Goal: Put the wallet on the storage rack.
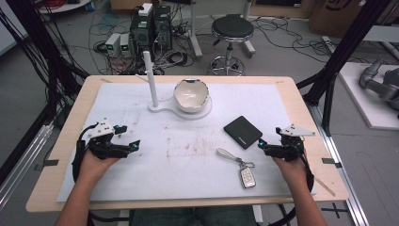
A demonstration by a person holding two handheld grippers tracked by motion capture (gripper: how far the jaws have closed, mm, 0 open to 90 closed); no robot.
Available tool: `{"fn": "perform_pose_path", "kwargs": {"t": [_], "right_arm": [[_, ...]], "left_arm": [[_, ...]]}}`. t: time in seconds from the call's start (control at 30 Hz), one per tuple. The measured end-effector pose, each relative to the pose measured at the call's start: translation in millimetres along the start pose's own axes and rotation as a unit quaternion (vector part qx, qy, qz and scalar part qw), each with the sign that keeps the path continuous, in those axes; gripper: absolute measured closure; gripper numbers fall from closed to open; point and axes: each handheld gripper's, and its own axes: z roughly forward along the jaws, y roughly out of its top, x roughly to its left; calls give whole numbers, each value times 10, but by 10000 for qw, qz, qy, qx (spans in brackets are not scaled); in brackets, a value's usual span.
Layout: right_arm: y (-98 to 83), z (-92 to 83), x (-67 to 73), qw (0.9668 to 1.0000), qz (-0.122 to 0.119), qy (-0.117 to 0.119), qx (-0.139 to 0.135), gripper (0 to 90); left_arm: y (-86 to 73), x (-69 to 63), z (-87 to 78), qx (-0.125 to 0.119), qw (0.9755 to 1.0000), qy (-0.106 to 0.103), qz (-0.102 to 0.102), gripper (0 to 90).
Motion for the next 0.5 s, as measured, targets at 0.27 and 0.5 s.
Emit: {"fn": "perform_pose_path", "kwargs": {"t": [0.27,0.5], "right_arm": [[-1,4,-4,10000,-17,-4,-1,154],[-6,4,-28,10000,8,-23,0,154]], "left_arm": [[1,-9,13,5,10000,-23,6,184],[33,-31,49,13,10000,-43,-2,184]]}}
